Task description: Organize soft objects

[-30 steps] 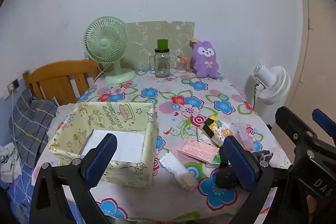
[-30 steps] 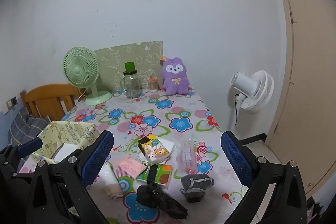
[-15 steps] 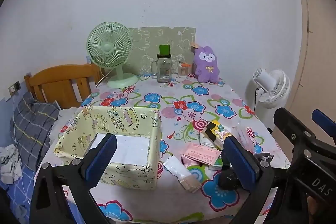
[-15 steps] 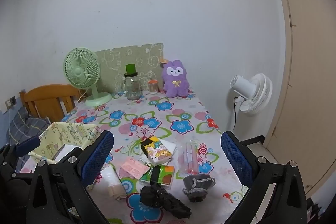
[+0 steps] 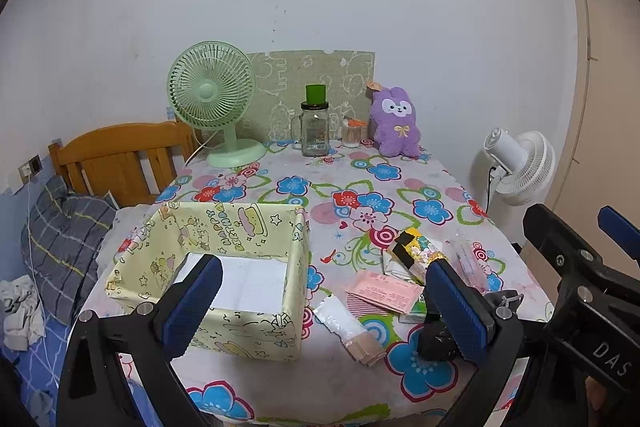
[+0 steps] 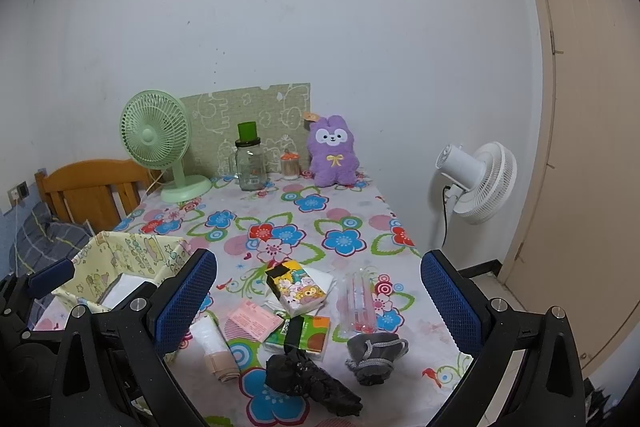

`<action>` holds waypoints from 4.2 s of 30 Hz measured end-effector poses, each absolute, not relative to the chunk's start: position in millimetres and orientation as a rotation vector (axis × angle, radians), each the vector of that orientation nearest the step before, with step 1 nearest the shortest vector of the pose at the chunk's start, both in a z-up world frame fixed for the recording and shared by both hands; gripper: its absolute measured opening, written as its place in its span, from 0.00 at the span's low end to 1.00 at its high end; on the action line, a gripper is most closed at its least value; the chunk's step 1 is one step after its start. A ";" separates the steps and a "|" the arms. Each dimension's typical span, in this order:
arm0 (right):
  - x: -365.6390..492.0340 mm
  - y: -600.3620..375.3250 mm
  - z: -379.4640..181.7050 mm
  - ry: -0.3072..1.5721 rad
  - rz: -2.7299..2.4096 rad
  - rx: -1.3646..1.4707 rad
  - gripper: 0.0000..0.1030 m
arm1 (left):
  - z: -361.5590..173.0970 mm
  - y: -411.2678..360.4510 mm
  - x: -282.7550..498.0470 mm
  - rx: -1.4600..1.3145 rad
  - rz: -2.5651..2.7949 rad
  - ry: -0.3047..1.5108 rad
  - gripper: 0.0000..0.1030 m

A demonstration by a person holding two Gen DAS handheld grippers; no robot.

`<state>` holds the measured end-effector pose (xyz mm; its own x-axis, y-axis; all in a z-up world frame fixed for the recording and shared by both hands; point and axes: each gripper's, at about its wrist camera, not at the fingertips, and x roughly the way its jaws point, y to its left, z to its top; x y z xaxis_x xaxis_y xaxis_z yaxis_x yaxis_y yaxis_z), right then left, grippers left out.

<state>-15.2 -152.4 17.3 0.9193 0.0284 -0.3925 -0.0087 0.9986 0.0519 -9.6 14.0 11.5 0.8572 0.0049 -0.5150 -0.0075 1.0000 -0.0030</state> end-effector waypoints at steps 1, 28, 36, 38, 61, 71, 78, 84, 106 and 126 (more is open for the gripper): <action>-15.5 -152.7 17.5 0.404 0.019 0.050 1.00 | 11.9 14.2 -9.4 -0.005 0.006 0.541 0.99; -16.1 -153.7 16.6 0.405 0.013 0.052 1.00 | 9.6 12.3 -10.5 -0.005 0.007 0.540 0.99; -16.0 -153.7 16.9 0.405 0.014 0.053 1.00 | 9.6 12.5 -10.8 -0.004 0.007 0.538 0.99; -15.9 -153.5 17.0 0.405 0.013 0.053 1.00 | 10.0 12.8 -10.3 -0.005 0.007 0.539 0.99; -16.1 -155.4 18.3 0.399 0.003 0.042 1.00 | 9.9 10.7 -9.5 -0.008 0.002 0.537 0.98; -16.7 -157.9 6.4 0.415 -0.003 0.015 0.97 | -8.4 -2.1 -8.6 -0.022 -0.024 0.568 0.97; -17.6 -163.7 -6.0 0.423 -0.008 0.015 0.96 | -22.2 -11.6 -7.4 -0.026 -0.024 0.587 0.96; -15.4 -168.4 -19.0 0.450 -0.007 0.012 0.94 | -36.8 -21.1 -5.9 -0.017 -0.041 0.612 0.95; -7.3 -171.8 -74.6 0.550 0.026 0.031 0.89 | -88.2 -34.7 1.7 0.026 -0.067 0.711 0.93; 7.5 -157.4 -109.0 0.671 0.091 0.043 0.71 | -118.9 -27.2 10.1 0.044 -0.043 0.790 0.92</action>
